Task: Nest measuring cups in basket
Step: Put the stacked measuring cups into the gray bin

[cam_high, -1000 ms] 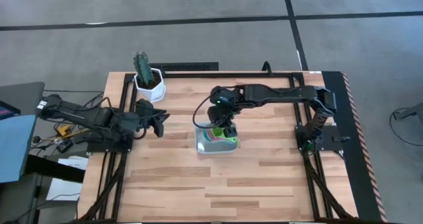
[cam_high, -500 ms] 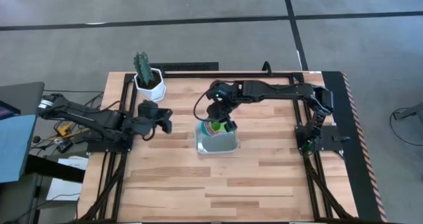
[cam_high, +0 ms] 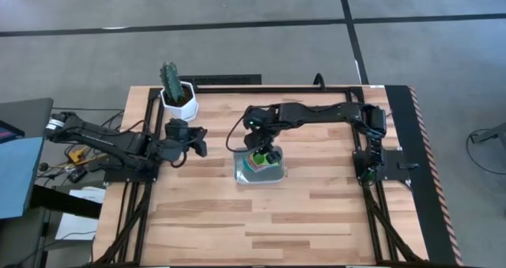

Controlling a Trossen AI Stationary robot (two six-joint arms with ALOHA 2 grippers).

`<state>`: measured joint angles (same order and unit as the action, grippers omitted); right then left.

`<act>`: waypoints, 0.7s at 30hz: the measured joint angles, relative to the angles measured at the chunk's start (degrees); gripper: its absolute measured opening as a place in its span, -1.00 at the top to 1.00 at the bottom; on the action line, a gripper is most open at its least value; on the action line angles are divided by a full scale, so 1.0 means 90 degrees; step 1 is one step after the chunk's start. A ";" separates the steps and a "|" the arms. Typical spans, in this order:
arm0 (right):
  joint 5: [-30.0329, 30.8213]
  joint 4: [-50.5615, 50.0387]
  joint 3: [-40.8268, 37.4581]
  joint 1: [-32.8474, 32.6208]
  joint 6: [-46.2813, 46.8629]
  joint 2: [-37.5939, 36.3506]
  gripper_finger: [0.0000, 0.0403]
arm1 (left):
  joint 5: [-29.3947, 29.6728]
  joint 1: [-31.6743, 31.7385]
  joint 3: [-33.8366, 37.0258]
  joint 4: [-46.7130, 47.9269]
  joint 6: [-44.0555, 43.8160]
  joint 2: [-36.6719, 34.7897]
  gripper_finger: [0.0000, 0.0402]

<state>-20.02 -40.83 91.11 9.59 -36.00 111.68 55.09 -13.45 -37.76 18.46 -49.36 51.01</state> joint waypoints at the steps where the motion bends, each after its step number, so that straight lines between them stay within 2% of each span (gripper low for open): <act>1: 0.0000 0.0025 0.0000 -0.0022 0.0039 0.0033 0.46 | 0.0002 0.0000 -0.0001 0.0007 0.0015 0.0002 0.47; 16: 0.0103 -0.0291 -0.0002 -0.0020 0.0502 0.0349 0.46 | -0.0034 0.0000 -0.0002 0.0042 0.0196 0.0002 0.47; 21: 0.0409 -0.0490 -0.0002 -0.0023 0.0516 0.0347 0.46 | -0.0034 0.0000 -0.0002 0.0068 0.0196 -0.0001 0.47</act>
<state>-16.34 -45.24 91.09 9.39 -31.35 114.80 54.78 -13.45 -37.78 19.07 -47.59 51.01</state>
